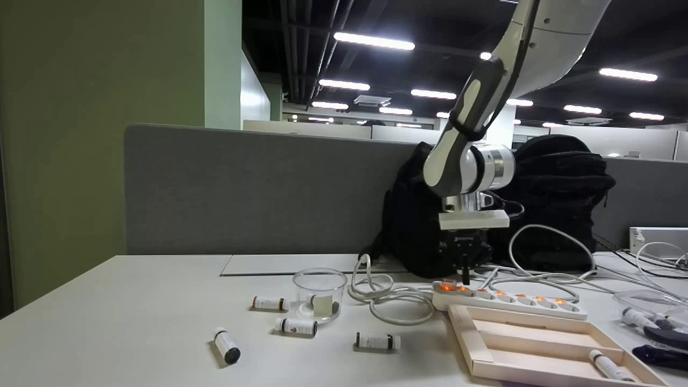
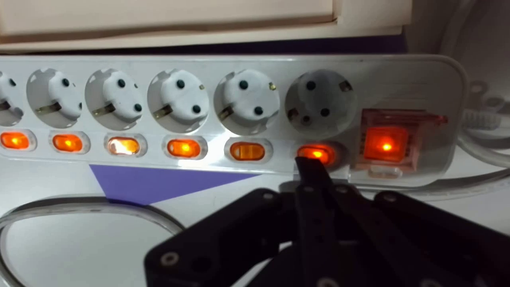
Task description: Turn off the second switch from the left
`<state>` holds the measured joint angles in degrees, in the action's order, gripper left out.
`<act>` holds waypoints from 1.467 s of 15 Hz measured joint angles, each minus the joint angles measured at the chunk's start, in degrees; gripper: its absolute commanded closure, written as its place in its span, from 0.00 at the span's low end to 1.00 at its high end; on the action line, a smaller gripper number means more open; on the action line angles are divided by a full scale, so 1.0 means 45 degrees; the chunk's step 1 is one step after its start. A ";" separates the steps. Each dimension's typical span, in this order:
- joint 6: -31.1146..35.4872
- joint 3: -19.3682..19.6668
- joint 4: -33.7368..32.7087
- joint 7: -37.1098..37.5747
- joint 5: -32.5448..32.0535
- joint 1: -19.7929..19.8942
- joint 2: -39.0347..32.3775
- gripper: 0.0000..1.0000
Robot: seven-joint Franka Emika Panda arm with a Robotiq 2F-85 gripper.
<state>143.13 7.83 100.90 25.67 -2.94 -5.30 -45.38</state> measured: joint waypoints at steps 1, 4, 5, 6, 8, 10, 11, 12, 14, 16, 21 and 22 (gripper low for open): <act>-0.0019 0.0000 -0.0069 -0.0006 0.0060 0.0000 -0.0080 1.00; -0.0053 0.0000 -0.0234 -0.0034 0.0243 0.0011 -0.0221 1.00; -0.0044 0.0000 -0.0248 -0.0064 0.0301 0.0015 -0.0229 1.00; -0.0024 0.0001 -0.0251 -0.0111 0.0359 0.0018 -0.0230 1.00; -0.0018 -0.0001 -0.0258 -0.0202 0.0391 0.0014 -0.0230 1.00; -0.0029 -0.0001 -0.0268 -0.0295 0.0387 -0.0017 -0.0230 1.00; -0.0043 -0.0001 -0.0273 -0.0361 0.0378 -0.0040 -0.0229 1.00; -0.0063 -0.0002 -0.0277 -0.0439 0.0375 -0.0072 -0.0232 1.00; -0.0149 -0.0053 -0.0284 -0.0539 0.0365 -0.0178 -0.0294 1.00; -0.0323 0.0013 -0.0392 -0.0560 0.0288 -0.0319 -0.0345 1.00; -0.0614 0.0073 -0.0604 -0.0567 0.0187 -0.0402 -0.0424 1.00; -0.0614 0.0184 -0.0620 -0.0486 0.0095 -0.0518 -0.0388 1.00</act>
<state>140.36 8.66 98.11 23.48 -2.52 -7.64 -47.13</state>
